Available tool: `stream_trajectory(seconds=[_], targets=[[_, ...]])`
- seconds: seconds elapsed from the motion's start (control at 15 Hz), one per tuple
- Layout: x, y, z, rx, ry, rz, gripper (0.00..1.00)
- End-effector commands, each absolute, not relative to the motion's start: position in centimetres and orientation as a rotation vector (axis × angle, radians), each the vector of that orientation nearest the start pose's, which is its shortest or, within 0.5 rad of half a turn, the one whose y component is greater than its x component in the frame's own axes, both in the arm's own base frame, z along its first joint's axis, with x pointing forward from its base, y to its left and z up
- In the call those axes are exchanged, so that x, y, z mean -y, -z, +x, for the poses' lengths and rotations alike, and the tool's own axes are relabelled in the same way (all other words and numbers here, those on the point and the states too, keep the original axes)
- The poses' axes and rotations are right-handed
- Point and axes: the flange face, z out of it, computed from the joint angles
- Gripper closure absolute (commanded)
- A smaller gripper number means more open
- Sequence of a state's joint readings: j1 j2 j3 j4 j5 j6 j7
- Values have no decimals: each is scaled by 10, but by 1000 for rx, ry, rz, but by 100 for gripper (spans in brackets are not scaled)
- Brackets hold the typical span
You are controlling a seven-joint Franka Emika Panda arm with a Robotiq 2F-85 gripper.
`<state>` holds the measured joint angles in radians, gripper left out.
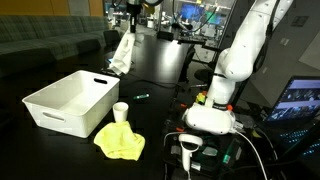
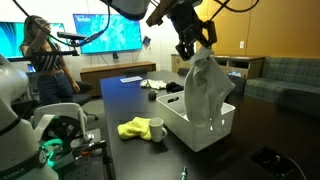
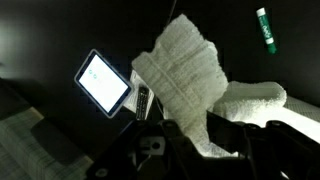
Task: The white towel should go in the basket first, followed by the marker in the cup, then the yellow towel in the basket, and the black tape in the cup.
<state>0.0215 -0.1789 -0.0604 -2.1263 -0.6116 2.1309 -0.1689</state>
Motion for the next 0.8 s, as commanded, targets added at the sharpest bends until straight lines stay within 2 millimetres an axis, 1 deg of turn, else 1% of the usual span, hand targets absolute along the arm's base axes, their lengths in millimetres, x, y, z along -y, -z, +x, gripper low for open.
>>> stream_trajectory(seconds=[0.0,0.2,0.27,0.4,0.47,0.53,0.73], targets=[[40,-540,578,-591,-223,2462,87],[21,-542,612,-661,-272,2416,87],[11,-540,624,-696,-288,2395,87],[-12,-535,649,-757,-300,2350,87],[-20,-535,657,-781,-308,2335,87],[-35,-530,670,-818,-314,2314,87],[-67,-522,691,-911,-325,2282,87]])
